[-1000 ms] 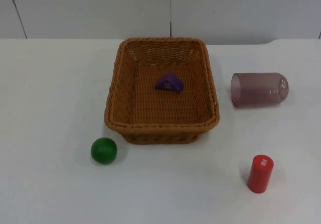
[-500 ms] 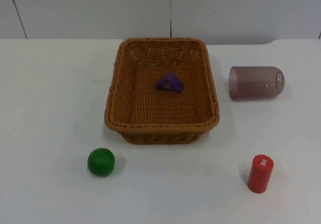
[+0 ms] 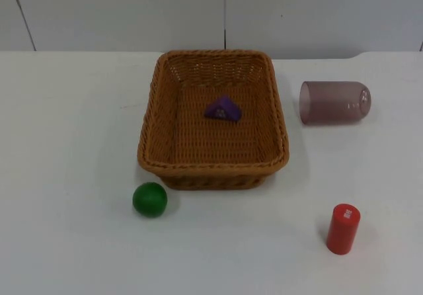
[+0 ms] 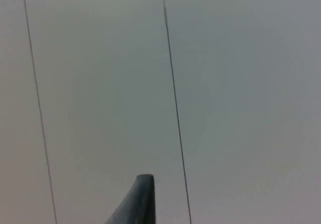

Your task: Pick up the basket with the left hand and place the triangular block into the basket with the right hand.

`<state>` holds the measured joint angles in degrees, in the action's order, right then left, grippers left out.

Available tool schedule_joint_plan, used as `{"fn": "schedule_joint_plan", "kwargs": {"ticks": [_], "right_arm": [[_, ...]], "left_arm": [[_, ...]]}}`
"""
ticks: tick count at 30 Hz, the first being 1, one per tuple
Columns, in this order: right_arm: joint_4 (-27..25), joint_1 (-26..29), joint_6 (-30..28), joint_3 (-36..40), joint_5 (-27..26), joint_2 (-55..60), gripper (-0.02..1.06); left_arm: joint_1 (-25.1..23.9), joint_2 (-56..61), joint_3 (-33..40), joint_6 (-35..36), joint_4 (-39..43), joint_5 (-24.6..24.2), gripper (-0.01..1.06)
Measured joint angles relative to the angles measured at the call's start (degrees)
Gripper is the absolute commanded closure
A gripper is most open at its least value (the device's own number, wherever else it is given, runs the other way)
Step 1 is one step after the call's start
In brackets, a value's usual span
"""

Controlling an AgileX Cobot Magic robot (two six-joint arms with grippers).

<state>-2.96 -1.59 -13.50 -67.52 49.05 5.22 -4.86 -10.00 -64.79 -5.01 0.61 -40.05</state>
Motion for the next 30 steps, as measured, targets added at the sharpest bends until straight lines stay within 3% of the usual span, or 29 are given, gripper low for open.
{"fn": "schedule_joint_plan", "kwargs": {"ticks": [12,16,30], "right_arm": [[0.0,0.0,0.0,0.0,10.71,-5.29,0.0],[0.0,0.0,0.11,0.0,11.36,-5.29,0.0],[-0.97,0.0,2.46,-0.1,14.2,-5.29,0.0]], "left_arm": [[-0.09,6.42,0.14,-6.68,-9.1,-4.28,0.0],[0.16,8.04,0.14,-6.94,-10.12,-5.41,0.0],[3.42,9.89,0.37,-6.57,-11.63,-19.4,0.0]]}}
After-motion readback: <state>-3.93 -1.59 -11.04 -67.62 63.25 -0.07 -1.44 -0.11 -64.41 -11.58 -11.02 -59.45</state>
